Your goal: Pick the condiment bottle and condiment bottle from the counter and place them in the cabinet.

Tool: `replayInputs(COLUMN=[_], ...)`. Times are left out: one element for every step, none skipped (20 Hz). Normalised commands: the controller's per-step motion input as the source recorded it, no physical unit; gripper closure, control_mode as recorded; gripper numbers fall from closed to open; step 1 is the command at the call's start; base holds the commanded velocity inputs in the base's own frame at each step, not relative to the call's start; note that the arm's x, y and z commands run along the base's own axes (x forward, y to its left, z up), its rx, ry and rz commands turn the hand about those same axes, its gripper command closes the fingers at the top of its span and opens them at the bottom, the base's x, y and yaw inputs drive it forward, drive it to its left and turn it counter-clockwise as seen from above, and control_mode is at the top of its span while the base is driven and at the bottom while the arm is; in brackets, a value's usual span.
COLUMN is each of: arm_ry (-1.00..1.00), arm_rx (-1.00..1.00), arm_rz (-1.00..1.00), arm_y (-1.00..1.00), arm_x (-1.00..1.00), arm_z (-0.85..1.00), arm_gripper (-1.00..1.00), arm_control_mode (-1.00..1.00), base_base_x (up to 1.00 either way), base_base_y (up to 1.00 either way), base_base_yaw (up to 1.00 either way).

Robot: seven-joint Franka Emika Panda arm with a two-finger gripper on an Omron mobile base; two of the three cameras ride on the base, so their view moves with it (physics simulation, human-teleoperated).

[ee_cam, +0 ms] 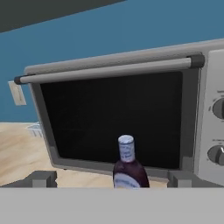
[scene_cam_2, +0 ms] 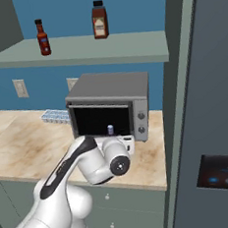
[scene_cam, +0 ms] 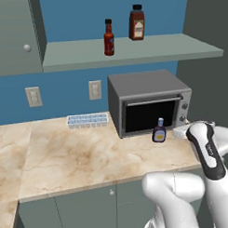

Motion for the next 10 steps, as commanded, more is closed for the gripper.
replayInputs(arm_ry=[0.00,0.00,0.00,0.00,0.00,0.00,0.00,0.00,0.00,0.00], arm_rx=[-0.02,-0.02,-0.03,-0.03,-0.02,-0.02,-0.02,-0.02,-0.02,-0.02], arm_rz=[0.00,0.00,0.00,0.00,0.00,0.00,0.00,0.00,0.00,0.00], arm_y=[0.14,0.14,0.12,0.10,0.08,0.07,0.07,0.08,0.09,0.10], arm_x=[0.26,0.26,0.25,0.22,0.19,0.18,0.17,0.19,0.20,0.20], arm_z=[-0.02,-0.03,-0.05,-0.06,-0.07,-0.09,-0.11,-0.15,-0.17,-0.18], arm_gripper=[-1.00,-1.00,-1.00,-1.00,-1.00,-1.00,-1.00,-1.00,-1.00,-1.00], arm_control_mode=[-1.00,-1.00,-1.00,-1.00,-1.00,-1.00,-1.00,-1.00,-1.00,-1.00], base_base_x=[0.00,0.00,0.00,0.00,0.00,0.00,0.00,0.00,0.00,0.00], base_base_y=[0.00,0.00,0.00,0.00,0.00,0.00,0.00,0.00,0.00,0.00], base_base_yaw=[0.00,0.00,0.00,0.00,0.00,0.00,0.00,0.00,0.00,0.00])
